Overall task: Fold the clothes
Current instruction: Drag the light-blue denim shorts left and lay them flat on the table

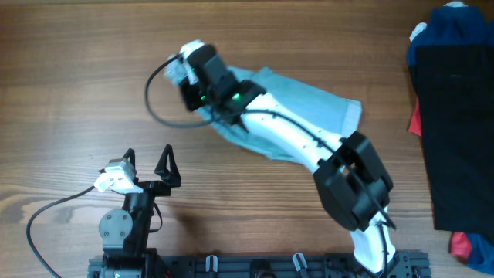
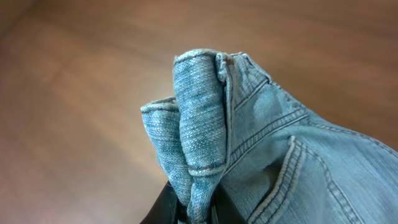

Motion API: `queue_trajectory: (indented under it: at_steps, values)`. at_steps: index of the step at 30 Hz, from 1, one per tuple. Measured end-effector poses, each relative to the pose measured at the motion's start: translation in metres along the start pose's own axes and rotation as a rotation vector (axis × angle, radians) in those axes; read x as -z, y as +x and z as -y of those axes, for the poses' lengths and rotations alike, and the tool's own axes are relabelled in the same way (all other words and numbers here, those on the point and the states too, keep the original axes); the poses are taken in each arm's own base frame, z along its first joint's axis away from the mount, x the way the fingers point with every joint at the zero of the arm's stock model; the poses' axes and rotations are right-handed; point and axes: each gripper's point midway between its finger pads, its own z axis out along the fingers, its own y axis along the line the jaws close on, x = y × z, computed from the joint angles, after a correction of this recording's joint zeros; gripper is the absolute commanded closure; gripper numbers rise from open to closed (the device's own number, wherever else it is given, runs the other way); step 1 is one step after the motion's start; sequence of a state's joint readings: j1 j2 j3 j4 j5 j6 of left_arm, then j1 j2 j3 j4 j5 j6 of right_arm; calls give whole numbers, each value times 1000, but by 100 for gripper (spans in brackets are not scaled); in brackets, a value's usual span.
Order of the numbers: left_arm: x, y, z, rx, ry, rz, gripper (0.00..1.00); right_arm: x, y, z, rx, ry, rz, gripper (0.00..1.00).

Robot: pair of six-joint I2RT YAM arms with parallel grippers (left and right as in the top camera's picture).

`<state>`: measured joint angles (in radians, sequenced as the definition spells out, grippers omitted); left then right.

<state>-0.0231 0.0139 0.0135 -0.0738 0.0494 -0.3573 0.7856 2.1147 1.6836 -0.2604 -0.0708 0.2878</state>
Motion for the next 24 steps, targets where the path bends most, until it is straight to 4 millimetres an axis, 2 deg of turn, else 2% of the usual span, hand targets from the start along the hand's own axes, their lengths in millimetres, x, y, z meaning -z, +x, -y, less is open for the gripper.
queue_trajectory:
  at_steps: [1,2,3,5,8,9,10,14,17,18,20,21,22,24]
  values:
    - [0,0,0,0,0,0,0,-1,7,-22,10,-32,-11,80]
    - [0,0,0,0,0,0,0,-1,11,-33,16,-48,-18,76]
    - [0,0,0,0,0,0,0,-1,14,-43,20,-64,-23,80]
    - [0,0,0,0,0,0,0,-1,18,-53,23,-85,-32,80]
    - [0,0,0,0,0,0,0,-1,22,-52,20,-83,-48,37]
    - [0,0,0,0,0,0,0,-1,23,-49,17,-78,-53,28]
    - [0,0,0,0,0,0,0,-1,24,-47,18,-73,-61,24]
    - [0,0,0,0,0,0,0,5,30,-35,21,-44,-101,18]
    - [0,0,0,0,0,0,0,33,18,-6,-19,24,-115,9]
    - [0,0,0,0,0,0,0,53,7,17,-55,67,-113,2]
    - [0,0,0,0,0,0,0,88,-8,61,-129,144,-104,0]
    - [0,0,0,0,0,0,0,107,-7,87,-172,188,-131,13]
    - [0,0,0,0,0,0,0,134,-2,129,-254,260,-163,18]
    - [0,0,0,0,0,0,0,160,34,167,-366,347,-305,21]
